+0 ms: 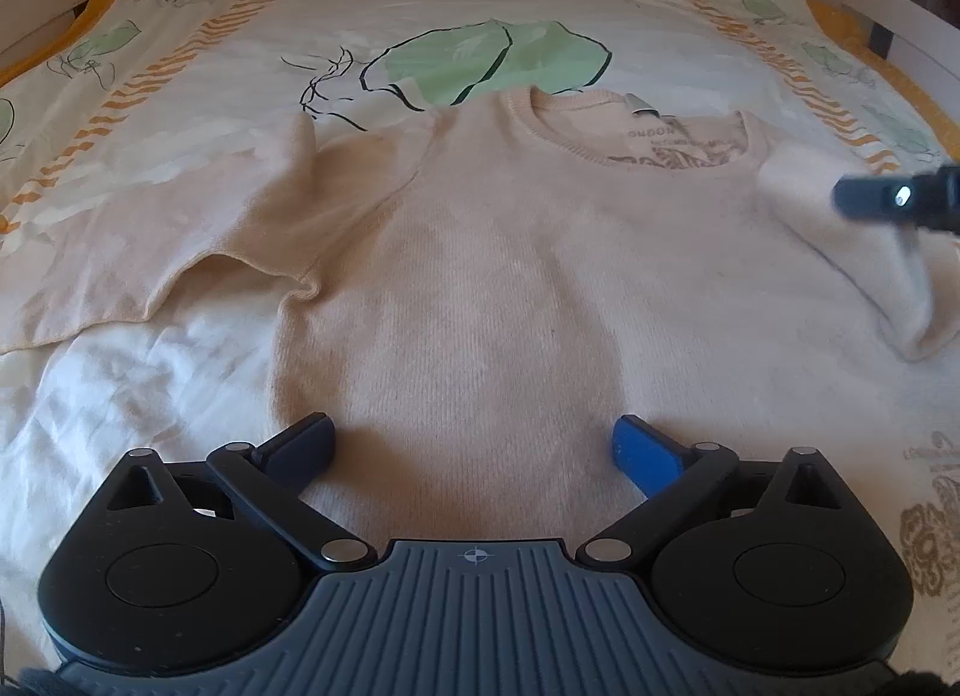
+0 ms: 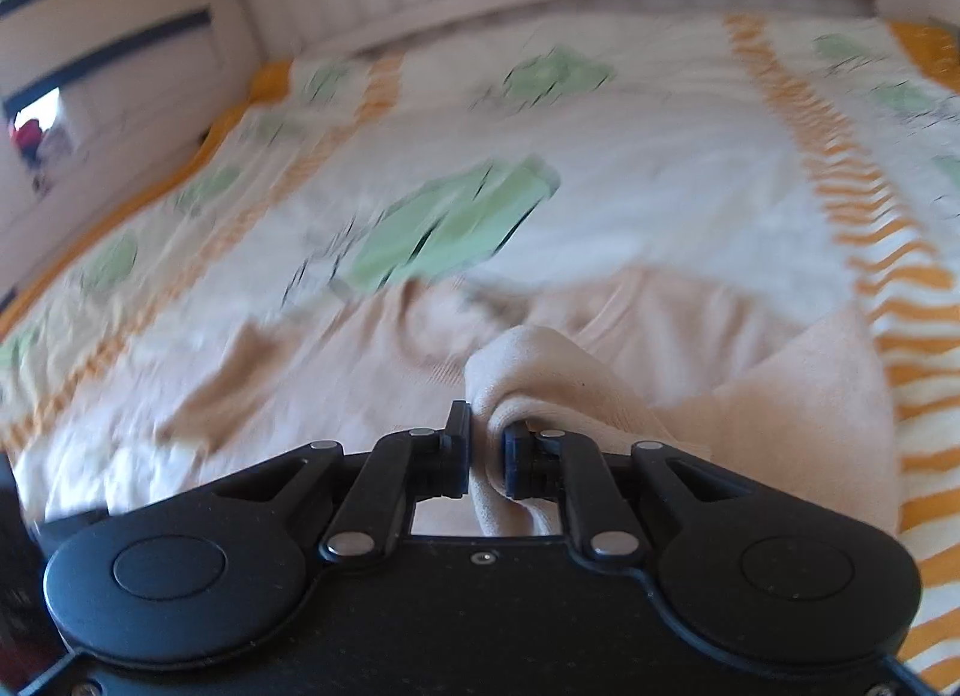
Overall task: Fold small clothes
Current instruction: 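Grasp the sweater sleeve with the right gripper and fold it across the body, then open the right gripper and withdraw it from the folded sleeve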
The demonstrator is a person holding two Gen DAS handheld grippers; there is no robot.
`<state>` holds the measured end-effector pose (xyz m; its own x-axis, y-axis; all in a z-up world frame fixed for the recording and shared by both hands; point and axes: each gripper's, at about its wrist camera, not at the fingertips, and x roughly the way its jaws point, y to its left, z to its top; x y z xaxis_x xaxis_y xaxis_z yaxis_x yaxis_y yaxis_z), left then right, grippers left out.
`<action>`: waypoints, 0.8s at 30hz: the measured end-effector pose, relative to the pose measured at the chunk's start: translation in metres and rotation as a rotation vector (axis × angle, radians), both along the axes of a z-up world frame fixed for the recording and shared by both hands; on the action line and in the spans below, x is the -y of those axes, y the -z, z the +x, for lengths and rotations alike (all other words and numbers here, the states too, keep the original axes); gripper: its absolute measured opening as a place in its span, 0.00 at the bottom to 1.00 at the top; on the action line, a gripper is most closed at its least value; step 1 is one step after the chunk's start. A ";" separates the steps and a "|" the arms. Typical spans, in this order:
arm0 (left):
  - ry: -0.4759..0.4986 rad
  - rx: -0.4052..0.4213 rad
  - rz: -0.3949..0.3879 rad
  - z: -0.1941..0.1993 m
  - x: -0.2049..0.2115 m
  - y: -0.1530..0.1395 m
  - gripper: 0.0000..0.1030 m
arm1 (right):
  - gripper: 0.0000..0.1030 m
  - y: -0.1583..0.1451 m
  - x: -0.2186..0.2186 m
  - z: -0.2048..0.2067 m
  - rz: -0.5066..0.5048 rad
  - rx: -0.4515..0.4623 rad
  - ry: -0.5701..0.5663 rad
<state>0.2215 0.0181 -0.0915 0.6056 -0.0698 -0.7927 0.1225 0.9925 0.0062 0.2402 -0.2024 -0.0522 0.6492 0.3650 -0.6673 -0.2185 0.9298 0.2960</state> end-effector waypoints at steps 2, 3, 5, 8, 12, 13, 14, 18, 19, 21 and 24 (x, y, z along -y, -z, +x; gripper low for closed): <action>-0.002 -0.003 -0.009 -0.005 -0.005 -0.003 0.97 | 0.29 0.009 -0.012 -0.007 -0.017 -0.045 -0.065; -0.002 -0.004 -0.015 -0.007 -0.007 -0.006 0.97 | 0.33 0.010 -0.014 -0.013 -0.010 -0.054 -0.094; -0.004 -0.002 -0.026 -0.010 -0.010 -0.010 0.97 | 0.54 0.002 -0.015 -0.028 0.002 -0.047 -0.141; 0.005 0.001 -0.045 -0.012 -0.009 -0.017 0.97 | 0.56 -0.015 -0.001 -0.043 0.008 -0.024 -0.166; 0.056 0.027 -0.051 -0.013 0.008 -0.028 0.97 | 0.61 -0.038 0.031 -0.057 0.037 0.018 -0.101; 0.073 0.039 -0.046 -0.013 0.014 -0.032 0.97 | 0.64 -0.041 0.039 -0.058 0.029 0.029 -0.071; 0.093 0.053 -0.036 -0.013 0.023 -0.035 0.97 | 0.65 -0.043 0.045 -0.059 0.016 0.040 -0.042; 0.198 0.105 0.019 -0.013 0.065 -0.044 0.97 | 0.66 -0.043 0.073 -0.056 -0.016 0.057 0.066; 0.225 0.117 0.033 -0.013 0.076 -0.046 0.97 | 0.66 -0.042 0.081 -0.055 -0.015 0.058 0.099; 0.277 0.143 0.063 -0.014 0.098 -0.046 0.97 | 0.70 -0.040 0.097 -0.054 -0.024 0.072 0.172; 0.347 0.182 0.120 -0.015 0.128 -0.043 0.91 | 0.92 -0.037 0.112 -0.053 -0.125 0.120 0.315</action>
<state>0.2069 -0.1101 -0.0484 0.6934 -0.2080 -0.6899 0.4358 0.8835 0.1717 0.1872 -0.3144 -0.0147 0.7934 0.0553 -0.6061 0.0579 0.9845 0.1656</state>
